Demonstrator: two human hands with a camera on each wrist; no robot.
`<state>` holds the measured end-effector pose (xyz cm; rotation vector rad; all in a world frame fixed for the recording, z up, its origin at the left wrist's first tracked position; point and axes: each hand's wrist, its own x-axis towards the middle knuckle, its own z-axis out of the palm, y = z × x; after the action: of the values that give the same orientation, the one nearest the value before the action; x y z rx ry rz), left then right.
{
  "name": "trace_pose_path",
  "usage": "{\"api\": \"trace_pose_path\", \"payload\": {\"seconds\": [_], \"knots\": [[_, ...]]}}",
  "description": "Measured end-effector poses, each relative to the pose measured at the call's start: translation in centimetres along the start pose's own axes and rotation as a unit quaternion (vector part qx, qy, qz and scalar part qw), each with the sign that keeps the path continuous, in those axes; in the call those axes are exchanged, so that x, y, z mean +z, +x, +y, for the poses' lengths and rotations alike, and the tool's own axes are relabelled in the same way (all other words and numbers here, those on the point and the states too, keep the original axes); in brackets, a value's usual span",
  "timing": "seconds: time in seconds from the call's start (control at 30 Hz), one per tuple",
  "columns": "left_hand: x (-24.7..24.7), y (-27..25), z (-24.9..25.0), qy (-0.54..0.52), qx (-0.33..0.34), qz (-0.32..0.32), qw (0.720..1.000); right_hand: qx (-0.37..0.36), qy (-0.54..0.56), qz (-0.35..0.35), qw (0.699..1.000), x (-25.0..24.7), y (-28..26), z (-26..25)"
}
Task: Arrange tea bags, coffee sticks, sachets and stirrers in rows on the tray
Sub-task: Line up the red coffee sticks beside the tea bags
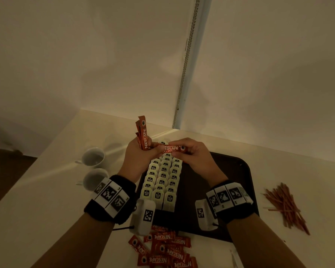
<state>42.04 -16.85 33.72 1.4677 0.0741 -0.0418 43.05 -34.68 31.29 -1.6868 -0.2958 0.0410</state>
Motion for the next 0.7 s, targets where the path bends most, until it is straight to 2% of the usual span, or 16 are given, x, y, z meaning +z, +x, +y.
{"api": "trace_pose_path", "payload": {"seconds": [0.27, 0.43, 0.6, 0.7], "knots": [[0.4, -0.1, 0.2, 0.076, 0.053, 0.024, 0.995, 0.039, 0.082, 0.025, 0.996, 0.9, -0.9, 0.0], [0.5, -0.4, 0.2, 0.092, 0.060, 0.006, 0.994, 0.067, 0.126, 0.050, 0.989, 1.6, -1.0, 0.5], [0.4, -0.2, -0.3, 0.092, 0.054, 0.029, 0.994, 0.100, 0.191, 0.045, 0.975, 1.4, -0.9, 0.9], [0.1, 0.1, -0.9, 0.080, 0.039, 0.053, 0.995, 0.120, 0.156, 0.049, 0.979, 0.4, -0.9, 0.7]]}}
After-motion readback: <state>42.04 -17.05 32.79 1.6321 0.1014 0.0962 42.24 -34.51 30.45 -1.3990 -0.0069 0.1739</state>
